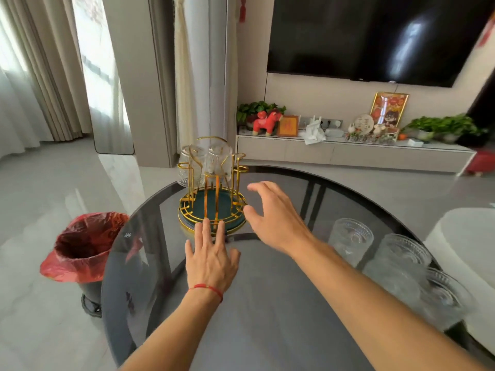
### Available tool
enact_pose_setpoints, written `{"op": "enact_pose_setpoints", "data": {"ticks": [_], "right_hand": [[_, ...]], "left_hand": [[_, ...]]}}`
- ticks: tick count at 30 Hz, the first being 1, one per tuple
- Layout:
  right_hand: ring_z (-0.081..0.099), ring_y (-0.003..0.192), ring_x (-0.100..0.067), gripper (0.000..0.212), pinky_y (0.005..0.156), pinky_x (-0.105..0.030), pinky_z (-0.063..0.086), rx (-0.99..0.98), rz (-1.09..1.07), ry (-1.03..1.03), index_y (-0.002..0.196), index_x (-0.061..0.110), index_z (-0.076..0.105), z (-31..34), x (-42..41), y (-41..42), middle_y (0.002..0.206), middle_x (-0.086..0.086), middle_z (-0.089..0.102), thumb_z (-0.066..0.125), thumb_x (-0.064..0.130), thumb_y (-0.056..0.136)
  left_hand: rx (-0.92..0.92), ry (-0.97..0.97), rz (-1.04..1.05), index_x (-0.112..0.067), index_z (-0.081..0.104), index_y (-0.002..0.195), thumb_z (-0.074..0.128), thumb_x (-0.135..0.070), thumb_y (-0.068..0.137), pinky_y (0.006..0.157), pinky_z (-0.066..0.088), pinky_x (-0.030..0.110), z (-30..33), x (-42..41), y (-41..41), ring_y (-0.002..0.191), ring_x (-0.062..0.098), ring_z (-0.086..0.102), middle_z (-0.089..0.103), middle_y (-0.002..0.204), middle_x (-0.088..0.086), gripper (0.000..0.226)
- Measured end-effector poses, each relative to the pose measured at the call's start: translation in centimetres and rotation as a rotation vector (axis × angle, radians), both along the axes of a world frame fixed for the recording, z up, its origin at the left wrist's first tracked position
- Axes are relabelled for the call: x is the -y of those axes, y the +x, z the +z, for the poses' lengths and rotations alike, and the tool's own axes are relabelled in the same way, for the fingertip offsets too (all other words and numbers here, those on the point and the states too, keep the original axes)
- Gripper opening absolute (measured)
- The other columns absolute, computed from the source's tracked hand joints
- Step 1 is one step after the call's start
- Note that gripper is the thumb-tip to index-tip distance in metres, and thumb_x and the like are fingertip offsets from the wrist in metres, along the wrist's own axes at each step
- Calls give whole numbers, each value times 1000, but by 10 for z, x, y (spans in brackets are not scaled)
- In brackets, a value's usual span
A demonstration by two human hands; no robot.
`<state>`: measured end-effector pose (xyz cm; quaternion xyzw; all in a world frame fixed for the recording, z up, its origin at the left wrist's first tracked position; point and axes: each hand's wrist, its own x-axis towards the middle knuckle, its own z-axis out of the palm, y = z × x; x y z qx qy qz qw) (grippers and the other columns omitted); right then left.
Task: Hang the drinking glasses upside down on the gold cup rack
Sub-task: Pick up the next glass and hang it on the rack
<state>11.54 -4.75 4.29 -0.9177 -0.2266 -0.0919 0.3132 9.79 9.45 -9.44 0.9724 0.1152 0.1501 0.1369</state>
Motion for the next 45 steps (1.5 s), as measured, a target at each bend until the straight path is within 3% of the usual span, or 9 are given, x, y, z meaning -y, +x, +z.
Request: {"op": "enact_pose_setpoints", "data": {"ticks": [6,11,14,23,27,30,37,42,45], "right_hand": [[60,117,-14,29,101,-25,45,121,-168,125,117,17,71,-33,104,-95,122,4,66,62,10,90],[67,95,-13,23,83,-32,54,155,-428,348,101,22,74,-34,146,-109,104,7,75,63,8,86],[69,88,-16,21,75,-26,53,149,-509,450,99,18,75,-31,168,-109,98,3,77,63,5,88],[70,85,-9,17,73,-24,55,72,-569,569,94,20,75,-35,194,-112,90,9,75,63,9,90],[70,82,-6,16,64,-10,49,74,-558,603,93,21,75,-36,193,-107,87,10,75,65,9,90],[72,77,-10,19,67,-16,53,55,-483,614,90,24,73,-38,188,-105,83,8,75,64,7,90],[73,79,-11,25,73,-28,59,-30,-269,508,88,26,76,-52,159,-98,84,9,78,63,5,89],[68,95,-17,32,92,-43,59,-404,-252,486,131,20,62,-72,118,-76,111,9,69,51,34,104],[67,91,-26,37,66,-36,60,-676,-228,780,133,22,57,-78,91,-65,117,-3,67,41,44,108]], "left_hand": [[56,-169,-350,-20,29,156,64,-42,88,122,26,48,23,64,-30,150,29,23,33,162,11,80],[8,-504,-618,-25,34,152,74,-33,81,108,32,21,45,134,-56,133,14,42,49,145,0,83],[-27,-653,-682,-24,32,151,82,-36,76,106,42,25,49,174,-71,123,6,47,49,138,-4,92],[-36,-646,-670,-20,22,156,84,-45,74,106,30,19,48,224,-66,141,13,38,39,157,0,106],[-14,-550,-649,-19,31,153,85,-48,70,106,36,24,53,218,-58,130,14,49,53,143,0,102],[-51,-533,-597,-24,42,146,85,-55,61,100,48,32,57,196,-53,113,14,59,60,124,-3,100],[-113,-1027,-212,-20,54,120,92,-43,61,62,65,36,74,114,-45,93,15,66,62,107,-2,75],[-35,-1369,-153,-15,53,121,92,-39,66,64,64,37,72,82,-49,104,22,66,62,118,11,72],[-22,-1443,-166,-11,51,124,90,-39,72,80,64,41,60,77,-47,102,24,71,66,118,15,71]]}}
